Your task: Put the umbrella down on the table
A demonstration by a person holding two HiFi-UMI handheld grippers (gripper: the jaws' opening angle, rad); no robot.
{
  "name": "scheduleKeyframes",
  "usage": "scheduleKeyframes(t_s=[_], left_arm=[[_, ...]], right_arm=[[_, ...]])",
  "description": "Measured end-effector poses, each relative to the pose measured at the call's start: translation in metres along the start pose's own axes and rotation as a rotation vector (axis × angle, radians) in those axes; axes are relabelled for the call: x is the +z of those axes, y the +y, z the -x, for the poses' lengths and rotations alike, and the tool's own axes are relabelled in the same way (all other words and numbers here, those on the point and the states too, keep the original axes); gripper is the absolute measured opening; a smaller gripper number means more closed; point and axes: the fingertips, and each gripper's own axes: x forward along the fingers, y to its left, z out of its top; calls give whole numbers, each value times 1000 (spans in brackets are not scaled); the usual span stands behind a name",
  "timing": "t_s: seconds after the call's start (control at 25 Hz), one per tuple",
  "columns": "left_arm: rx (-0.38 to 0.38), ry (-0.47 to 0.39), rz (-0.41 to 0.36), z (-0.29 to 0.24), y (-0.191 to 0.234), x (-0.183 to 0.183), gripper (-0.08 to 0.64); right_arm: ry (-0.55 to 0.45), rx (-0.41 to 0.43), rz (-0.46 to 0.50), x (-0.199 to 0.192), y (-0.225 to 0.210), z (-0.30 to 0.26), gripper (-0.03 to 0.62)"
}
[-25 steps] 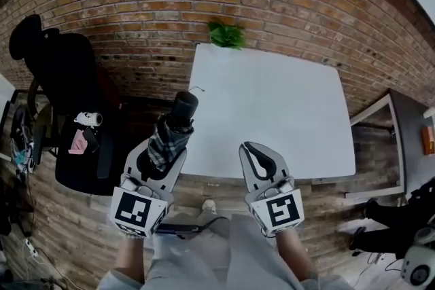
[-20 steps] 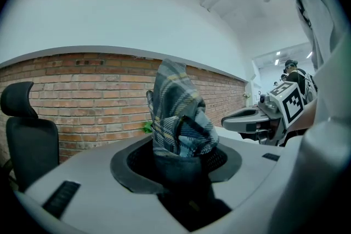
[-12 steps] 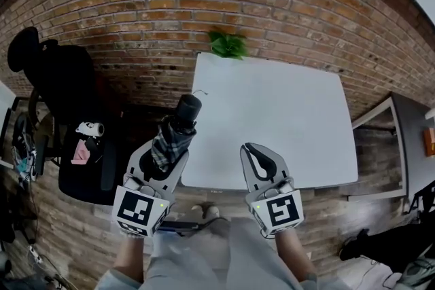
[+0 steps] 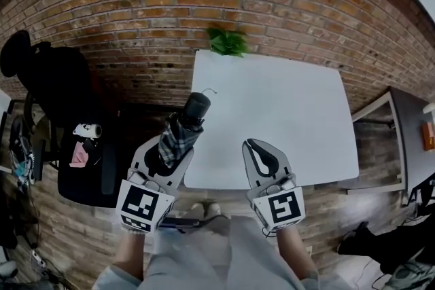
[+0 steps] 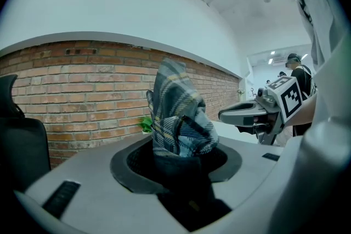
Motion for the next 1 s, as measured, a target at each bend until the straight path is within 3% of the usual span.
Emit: scheduleKeyframes(t_s=[0.44, 1.0], left_arm=[[-48, 109, 17, -43, 16, -31, 213], [-131, 279, 65, -148, 24, -87, 213]], right_arm=[[50, -24, 14, -13, -4, -11, 49], [95, -77, -29, -41, -30, -16, 49]])
